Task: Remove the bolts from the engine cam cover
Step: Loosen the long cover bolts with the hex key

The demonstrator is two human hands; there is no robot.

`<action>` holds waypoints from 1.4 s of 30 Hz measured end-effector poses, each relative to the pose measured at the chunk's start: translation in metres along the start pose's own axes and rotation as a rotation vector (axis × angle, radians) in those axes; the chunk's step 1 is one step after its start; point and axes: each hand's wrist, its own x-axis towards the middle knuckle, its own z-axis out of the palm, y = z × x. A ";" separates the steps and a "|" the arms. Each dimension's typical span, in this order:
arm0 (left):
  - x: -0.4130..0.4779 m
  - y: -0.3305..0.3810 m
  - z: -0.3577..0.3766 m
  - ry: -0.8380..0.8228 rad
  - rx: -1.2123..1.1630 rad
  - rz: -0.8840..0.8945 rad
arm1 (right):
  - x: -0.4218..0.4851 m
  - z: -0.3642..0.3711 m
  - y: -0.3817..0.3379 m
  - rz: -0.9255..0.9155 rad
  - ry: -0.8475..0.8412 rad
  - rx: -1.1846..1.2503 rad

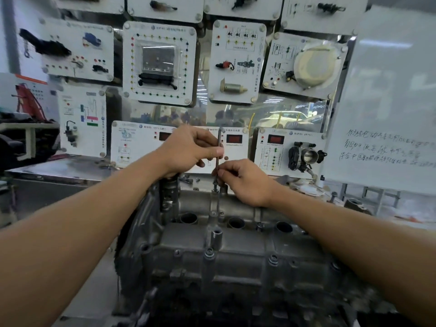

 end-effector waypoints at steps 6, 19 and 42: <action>0.003 -0.004 -0.001 0.131 -0.129 0.002 | 0.008 0.010 -0.017 0.034 0.095 0.058; -0.062 0.087 -0.009 -0.092 -0.064 0.097 | -0.060 -0.019 -0.067 -0.131 0.184 0.316; -0.139 0.057 0.054 0.126 -0.392 0.114 | -0.103 0.011 -0.060 -0.178 -0.064 0.307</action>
